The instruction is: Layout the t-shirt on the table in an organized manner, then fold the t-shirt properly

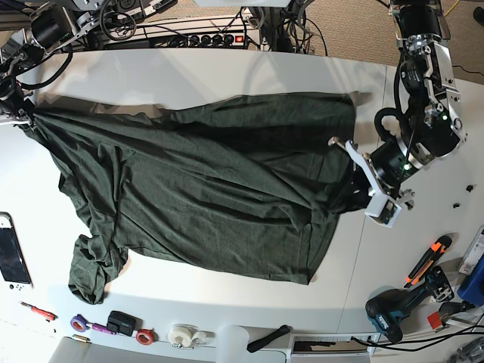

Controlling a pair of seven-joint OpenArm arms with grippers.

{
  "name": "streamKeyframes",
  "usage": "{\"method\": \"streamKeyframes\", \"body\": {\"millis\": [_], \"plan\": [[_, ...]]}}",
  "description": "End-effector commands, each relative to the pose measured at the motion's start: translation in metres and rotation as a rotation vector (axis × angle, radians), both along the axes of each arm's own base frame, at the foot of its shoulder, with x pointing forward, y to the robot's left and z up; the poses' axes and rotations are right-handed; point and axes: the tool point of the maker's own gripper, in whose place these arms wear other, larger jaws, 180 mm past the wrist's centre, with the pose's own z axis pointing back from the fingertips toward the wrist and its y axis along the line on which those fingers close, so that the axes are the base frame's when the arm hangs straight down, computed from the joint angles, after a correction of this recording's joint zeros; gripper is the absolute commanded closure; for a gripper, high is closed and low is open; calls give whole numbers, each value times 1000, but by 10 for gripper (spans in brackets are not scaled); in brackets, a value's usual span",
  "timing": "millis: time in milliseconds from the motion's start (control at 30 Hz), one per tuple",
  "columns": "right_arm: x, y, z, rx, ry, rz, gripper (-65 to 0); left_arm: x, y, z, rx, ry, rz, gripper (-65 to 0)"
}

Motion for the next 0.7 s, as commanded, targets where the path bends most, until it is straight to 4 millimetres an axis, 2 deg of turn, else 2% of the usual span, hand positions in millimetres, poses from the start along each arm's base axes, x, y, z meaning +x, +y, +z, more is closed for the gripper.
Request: {"method": "streamKeyframes", "body": {"millis": [0, 167, 300, 467, 667], "plan": [[7, -17, 24, -61, -50, -6, 0, 4, 8, 16, -5, -49, 11, 0], [7, -20, 28, -71, -51, -7, 0, -7, 29, 19, -84, -1, 32, 0], [7, -22, 30, -77, -52, -7, 0, -21, 46, 10, -113, 47, 64, 0], [7, -22, 30, -77, -51, -7, 0, -41, 48, -8, -114, 110, 52, 0], [7, -22, 30, -77, -52, -7, 0, -55, 47, -23, -103, 159, 45, 0]]}}
